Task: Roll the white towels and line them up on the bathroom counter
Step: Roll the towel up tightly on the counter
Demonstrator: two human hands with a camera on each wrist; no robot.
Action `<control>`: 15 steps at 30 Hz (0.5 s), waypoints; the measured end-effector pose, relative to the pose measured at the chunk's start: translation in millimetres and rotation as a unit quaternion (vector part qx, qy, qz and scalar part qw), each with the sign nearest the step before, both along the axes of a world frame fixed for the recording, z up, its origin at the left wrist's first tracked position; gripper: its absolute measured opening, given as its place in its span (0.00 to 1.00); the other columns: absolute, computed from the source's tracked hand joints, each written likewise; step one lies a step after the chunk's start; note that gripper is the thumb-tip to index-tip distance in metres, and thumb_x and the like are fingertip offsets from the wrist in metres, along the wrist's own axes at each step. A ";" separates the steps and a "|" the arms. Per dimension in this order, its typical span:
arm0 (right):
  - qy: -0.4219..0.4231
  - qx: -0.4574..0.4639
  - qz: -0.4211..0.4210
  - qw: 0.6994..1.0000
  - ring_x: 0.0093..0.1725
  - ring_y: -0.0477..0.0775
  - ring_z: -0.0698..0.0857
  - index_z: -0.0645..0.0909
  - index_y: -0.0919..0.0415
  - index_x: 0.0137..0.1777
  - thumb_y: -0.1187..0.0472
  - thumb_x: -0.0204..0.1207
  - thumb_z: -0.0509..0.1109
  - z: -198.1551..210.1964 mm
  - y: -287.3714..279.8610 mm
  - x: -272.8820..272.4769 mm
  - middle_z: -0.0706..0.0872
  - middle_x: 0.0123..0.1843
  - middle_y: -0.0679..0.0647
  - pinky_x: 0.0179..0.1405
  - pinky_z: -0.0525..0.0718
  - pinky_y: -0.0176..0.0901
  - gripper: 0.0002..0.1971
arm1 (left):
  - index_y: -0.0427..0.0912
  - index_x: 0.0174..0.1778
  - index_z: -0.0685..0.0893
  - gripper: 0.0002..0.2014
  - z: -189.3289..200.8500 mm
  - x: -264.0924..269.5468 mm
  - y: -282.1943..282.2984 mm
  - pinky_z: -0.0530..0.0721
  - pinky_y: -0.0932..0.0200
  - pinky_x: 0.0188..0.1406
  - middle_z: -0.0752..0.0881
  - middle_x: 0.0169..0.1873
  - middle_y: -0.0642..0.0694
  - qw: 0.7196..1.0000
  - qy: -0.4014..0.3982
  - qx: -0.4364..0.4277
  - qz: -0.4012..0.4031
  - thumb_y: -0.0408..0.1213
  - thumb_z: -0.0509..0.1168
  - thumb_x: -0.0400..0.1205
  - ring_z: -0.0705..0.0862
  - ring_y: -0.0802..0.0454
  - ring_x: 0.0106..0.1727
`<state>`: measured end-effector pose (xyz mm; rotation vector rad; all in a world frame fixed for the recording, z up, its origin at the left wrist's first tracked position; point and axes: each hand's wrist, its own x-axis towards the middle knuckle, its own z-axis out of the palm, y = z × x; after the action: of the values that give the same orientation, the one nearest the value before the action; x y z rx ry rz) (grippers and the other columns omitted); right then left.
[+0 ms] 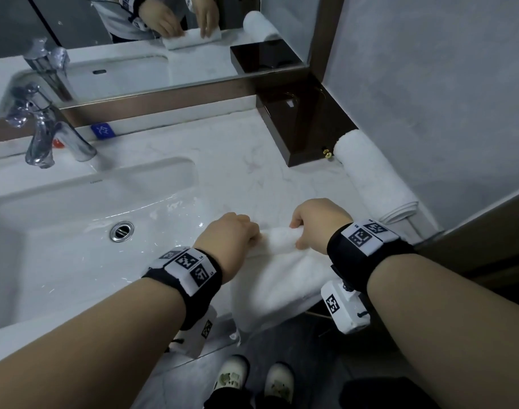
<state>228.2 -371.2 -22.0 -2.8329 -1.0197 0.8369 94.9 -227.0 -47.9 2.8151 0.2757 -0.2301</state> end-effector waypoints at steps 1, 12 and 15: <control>-0.008 0.000 0.009 1.000 0.54 0.52 0.84 0.83 0.48 0.56 0.57 0.68 0.79 -1.1 -0.1 -1.1 0.84 0.58 0.47 0.46 0.82 0.43 0.16 | 0.46 0.48 0.84 0.07 -2.2 -0.3 0.2 0.79 0.50 0.54 0.83 0.45 0.50 1.000 -0.012 -0.014 0.005 0.34 0.61 0.84 0.77 0.47 0.54; -0.089 -0.013 0.048 0.995 0.36 0.51 0.79 0.81 0.51 0.50 0.63 0.70 0.74 -14.9 -0.9 -9.6 0.80 0.46 0.49 0.36 0.77 0.41 0.11 | 0.54 0.32 0.78 0.11 -1.4 3.9 12.2 0.72 0.61 0.32 0.79 0.32 0.53 0.982 0.099 -0.147 0.068 0.40 0.67 0.81 0.79 0.50 0.39; -0.071 -0.014 0.048 0.996 0.35 0.49 0.74 0.80 0.52 0.51 0.64 0.71 0.74 -17.0 0.7 -8.2 0.72 0.48 0.50 0.36 0.74 0.40 0.12 | 0.52 0.37 0.81 0.07 -0.2 4.4 10.6 0.74 0.60 0.33 0.82 0.34 0.52 0.981 0.113 -0.139 0.069 0.41 0.67 0.81 0.79 0.51 0.38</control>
<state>220.0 -370.6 -38.9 -2.9251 -1.1770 0.6688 99.2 -216.5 -48.1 2.4815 0.4511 -0.5160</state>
